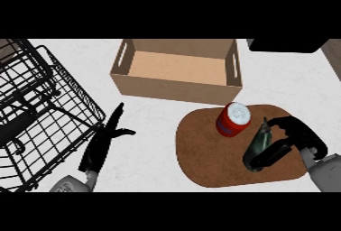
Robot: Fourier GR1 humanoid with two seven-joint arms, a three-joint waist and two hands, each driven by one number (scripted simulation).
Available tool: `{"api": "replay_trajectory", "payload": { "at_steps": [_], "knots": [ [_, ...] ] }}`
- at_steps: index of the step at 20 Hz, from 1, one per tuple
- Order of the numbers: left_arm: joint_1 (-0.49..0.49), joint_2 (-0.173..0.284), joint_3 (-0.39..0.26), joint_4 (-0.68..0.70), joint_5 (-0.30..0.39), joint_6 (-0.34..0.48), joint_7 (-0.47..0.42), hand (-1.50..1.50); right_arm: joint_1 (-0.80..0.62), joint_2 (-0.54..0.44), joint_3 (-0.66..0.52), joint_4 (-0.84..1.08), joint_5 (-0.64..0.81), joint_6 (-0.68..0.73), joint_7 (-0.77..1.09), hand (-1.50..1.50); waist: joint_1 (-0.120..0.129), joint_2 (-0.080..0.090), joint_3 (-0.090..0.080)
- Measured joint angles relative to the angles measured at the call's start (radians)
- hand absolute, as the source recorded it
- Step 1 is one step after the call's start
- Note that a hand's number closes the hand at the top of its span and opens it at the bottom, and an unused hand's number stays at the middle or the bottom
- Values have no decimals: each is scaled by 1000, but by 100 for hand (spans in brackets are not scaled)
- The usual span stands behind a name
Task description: Pick the eggplant from the cutting board and place it in the cardboard box
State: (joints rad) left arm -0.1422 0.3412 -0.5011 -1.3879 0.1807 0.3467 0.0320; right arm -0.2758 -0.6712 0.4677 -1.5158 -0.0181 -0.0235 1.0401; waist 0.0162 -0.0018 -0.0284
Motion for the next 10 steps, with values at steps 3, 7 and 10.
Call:
{"api": "replay_trajectory", "payload": {
  "at_steps": [3,7,10],
  "knots": [
    [1,5,-3,-3,1,-8,-2,0,-13,-13,16,-1,53,-5,3,150,2,0,2],
    [-4,4,-5,-6,10,-18,6,0,-31,-25,27,11,108,-4,-31,150,9,5,6],
    [-39,-14,-28,8,0,-27,11,0,-110,-70,48,12,153,58,-163,150,59,17,14]
  ]
}}
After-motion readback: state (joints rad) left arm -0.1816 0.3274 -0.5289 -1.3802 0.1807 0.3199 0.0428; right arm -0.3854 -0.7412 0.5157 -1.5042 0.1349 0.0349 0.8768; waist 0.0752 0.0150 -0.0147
